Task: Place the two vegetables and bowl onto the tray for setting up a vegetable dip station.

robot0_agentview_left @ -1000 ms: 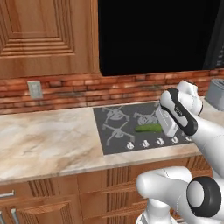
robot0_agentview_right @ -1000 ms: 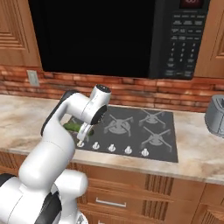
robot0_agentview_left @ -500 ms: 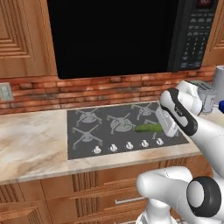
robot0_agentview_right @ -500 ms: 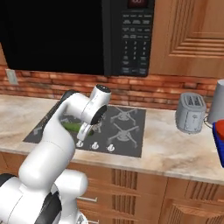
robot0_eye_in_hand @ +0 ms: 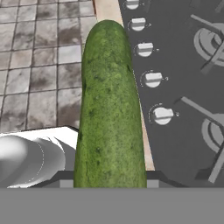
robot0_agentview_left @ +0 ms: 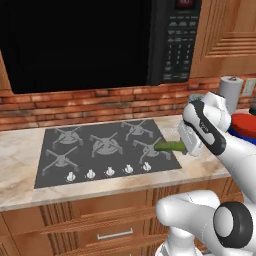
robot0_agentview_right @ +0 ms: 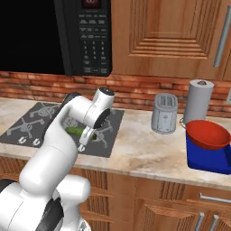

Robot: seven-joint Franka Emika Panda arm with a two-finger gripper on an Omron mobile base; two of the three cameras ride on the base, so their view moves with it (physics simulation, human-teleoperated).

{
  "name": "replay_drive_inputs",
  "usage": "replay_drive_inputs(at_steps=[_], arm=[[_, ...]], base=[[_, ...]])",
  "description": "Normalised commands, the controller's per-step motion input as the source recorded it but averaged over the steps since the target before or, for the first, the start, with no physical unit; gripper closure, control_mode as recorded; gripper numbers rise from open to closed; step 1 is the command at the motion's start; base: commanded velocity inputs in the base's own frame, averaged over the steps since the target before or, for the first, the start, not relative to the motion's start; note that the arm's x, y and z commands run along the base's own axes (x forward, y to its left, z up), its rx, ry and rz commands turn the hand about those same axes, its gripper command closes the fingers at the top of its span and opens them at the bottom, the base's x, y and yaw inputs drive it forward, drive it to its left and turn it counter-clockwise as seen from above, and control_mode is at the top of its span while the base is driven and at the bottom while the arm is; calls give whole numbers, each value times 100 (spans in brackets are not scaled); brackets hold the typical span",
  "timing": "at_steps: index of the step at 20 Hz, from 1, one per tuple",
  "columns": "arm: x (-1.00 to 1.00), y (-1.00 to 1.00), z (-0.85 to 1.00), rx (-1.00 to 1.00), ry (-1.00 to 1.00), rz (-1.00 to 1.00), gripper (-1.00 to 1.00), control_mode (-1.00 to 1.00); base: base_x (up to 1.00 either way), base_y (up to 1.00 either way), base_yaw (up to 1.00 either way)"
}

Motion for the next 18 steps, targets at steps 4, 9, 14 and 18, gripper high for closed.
replay_drive_inputs(at_steps=[4, 9, 14, 18], arm=[[0, 0, 0, 0, 0, 0, 100, 100], [0, 0, 0, 0, 0, 0, 100, 100], [0, 0, 0, 0, 0, 0, 100, 100], [0, 0, 0, 0, 0, 0, 100, 100]], base=[[0, -67, 0], [0, -67, 0], [0, -66, 0], [0, -66, 0]])
